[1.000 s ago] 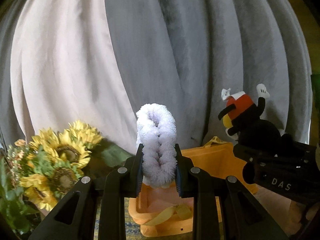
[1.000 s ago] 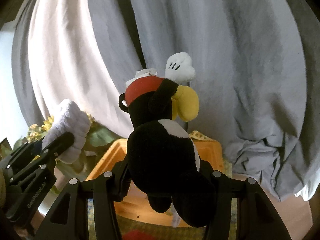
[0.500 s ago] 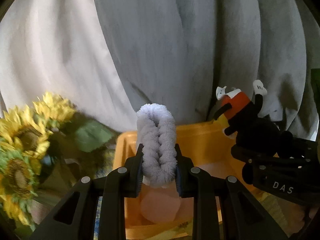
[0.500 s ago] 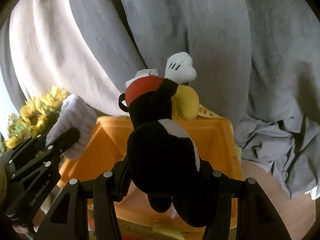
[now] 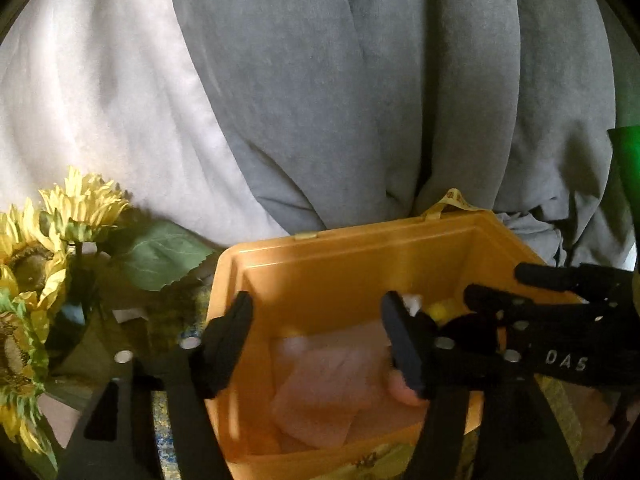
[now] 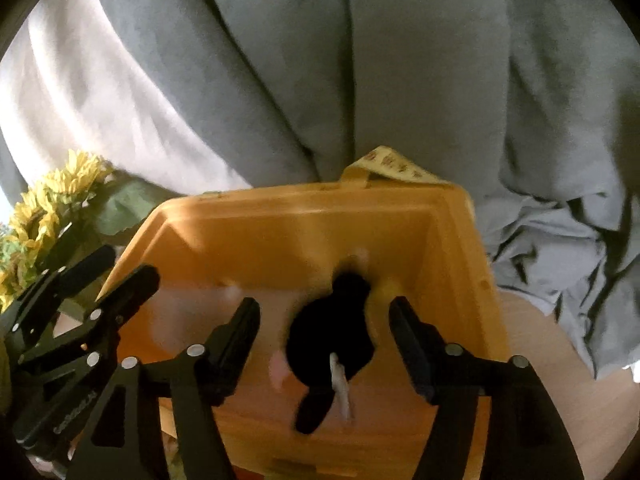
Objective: Organize soft objects
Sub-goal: 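Open both tools to drop the scrunchie and plush into the crate, then move both tools back toward the remaining items on the runner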
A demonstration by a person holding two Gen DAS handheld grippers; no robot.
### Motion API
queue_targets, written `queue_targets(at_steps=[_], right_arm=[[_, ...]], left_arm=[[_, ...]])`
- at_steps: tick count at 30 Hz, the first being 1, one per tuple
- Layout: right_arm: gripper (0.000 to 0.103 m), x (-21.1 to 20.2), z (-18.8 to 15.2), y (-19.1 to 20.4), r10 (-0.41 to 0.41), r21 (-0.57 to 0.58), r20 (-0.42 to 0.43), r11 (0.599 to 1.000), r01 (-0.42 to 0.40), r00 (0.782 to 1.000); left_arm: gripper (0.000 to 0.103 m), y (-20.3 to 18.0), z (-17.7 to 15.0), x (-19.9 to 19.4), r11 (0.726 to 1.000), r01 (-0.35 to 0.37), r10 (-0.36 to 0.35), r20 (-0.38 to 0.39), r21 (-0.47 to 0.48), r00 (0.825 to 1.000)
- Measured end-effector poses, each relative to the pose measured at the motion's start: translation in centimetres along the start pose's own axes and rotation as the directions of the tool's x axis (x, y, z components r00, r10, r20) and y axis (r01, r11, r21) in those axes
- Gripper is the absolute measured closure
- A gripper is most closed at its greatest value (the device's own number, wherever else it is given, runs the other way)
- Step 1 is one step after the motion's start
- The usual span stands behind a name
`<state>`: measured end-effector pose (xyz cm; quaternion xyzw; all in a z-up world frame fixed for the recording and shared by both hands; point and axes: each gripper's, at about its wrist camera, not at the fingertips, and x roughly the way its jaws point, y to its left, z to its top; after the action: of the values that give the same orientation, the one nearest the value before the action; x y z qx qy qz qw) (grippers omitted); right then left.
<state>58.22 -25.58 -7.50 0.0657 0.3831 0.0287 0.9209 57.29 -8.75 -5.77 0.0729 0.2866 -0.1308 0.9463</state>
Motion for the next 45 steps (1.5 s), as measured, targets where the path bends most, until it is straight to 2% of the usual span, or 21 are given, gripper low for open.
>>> queue_targets(at_steps=[2, 8, 18, 37, 41, 45], right_arm=[[0.033, -0.8, -0.1, -0.3, -0.028, 0.002, 0.025, 1.0, 0.028, 0.999], [0.024, -4.5, -0.5, 0.3, -0.086, 0.011, 0.124, 0.996, 0.085, 0.989], [0.016, -11.1, -1.7, 1.8, -0.13, 0.031, 0.242, 0.992, 0.126, 0.962], [0.011, -19.0, -6.7, 6.3, -0.172, 0.064, 0.331, 0.985, 0.159, 0.928], [0.011, -20.1, -8.2, 6.9, -0.19, 0.09, 0.342, 0.982, 0.169, 0.92], [0.009, -20.8, -10.0, 7.6, -0.189, 0.12, 0.334, 0.98, 0.157, 0.923]], left_arm=[[0.033, -0.1, 0.0, -0.6, 1.0, 0.004, -0.004, 0.006, 0.001, 1.0], [0.019, -0.2, 0.2, -3.6, 1.0, -0.003, 0.003, 0.055, 0.001, 0.998], [0.017, 0.4, -0.3, -9.5, 0.999, -0.016, 0.021, 0.132, -0.038, 0.991], [0.017, 2.2, -3.7, -18.0, 0.999, -0.032, 0.036, 0.23, -0.021, 0.973], [0.017, 2.5, -4.8, -19.5, 0.998, -0.058, 0.058, 0.244, -0.007, 0.968], [0.017, 3.2, -6.1, -21.1, 0.998, -0.065, 0.068, 0.252, -0.019, 0.965]])
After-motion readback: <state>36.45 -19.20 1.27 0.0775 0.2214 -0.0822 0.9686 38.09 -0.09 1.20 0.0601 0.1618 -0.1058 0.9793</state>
